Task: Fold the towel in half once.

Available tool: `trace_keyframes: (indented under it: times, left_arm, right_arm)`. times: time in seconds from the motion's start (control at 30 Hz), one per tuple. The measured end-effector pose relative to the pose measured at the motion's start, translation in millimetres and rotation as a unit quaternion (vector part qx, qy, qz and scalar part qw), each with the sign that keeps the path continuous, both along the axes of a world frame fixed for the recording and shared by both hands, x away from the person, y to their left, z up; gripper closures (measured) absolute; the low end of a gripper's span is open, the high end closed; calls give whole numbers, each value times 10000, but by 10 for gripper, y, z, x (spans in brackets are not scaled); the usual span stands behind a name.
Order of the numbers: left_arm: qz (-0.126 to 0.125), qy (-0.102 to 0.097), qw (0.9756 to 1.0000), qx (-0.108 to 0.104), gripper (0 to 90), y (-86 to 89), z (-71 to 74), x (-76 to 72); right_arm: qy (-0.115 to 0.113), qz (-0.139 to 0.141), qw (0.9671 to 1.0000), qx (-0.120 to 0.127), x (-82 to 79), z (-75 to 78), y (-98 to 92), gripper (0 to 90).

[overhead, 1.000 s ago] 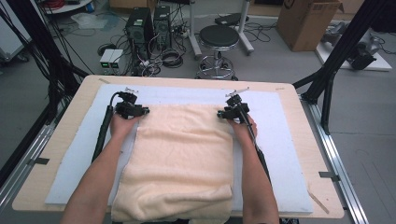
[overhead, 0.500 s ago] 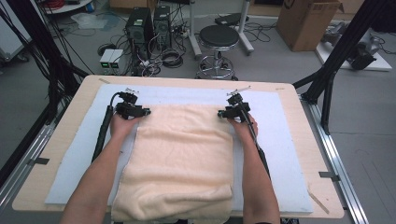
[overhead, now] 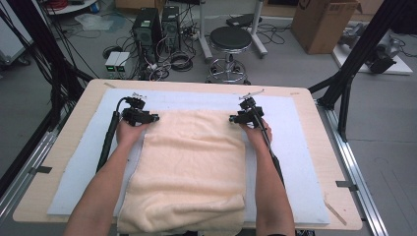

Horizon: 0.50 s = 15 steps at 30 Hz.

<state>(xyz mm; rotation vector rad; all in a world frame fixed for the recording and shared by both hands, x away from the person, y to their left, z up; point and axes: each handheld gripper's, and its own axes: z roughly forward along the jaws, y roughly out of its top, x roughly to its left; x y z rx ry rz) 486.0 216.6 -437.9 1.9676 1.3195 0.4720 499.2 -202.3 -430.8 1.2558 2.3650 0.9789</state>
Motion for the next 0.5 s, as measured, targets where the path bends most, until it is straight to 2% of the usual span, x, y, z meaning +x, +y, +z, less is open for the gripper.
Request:
trace_keyframes:
  times: [0.07,0.13,0.2,0.3,0.37,0.47,0.5]
  left_arm:
    - [93,-53,9999,113,490,-8,-6,6]
    - [103,-71,9999,77,495,-6,-16,10]
    - [132,-103,9998,146,515,-18,-16,10]
    - [35,-189,9997,176,587,-45,-23,9]
    - [-77,-204,9997,78,708,-54,-29,14]
    - [-132,-180,9997,37,809,-61,-27,18]
    - [-116,-182,9998,-32,821,-59,-31,21]
  right_arm:
    - [41,-14,10000,41,12,-25,0,525]
    - [82,11,10000,32,25,-54,3,526]
    - [45,-18,10000,83,34,-64,-2,534]
    - [31,-18,10000,-21,31,-60,17,568]
    - [-17,50,10000,-19,34,-62,30,640]
    - [83,197,9997,84,34,-57,54,802]
    - [112,214,9997,95,32,-53,66,822]
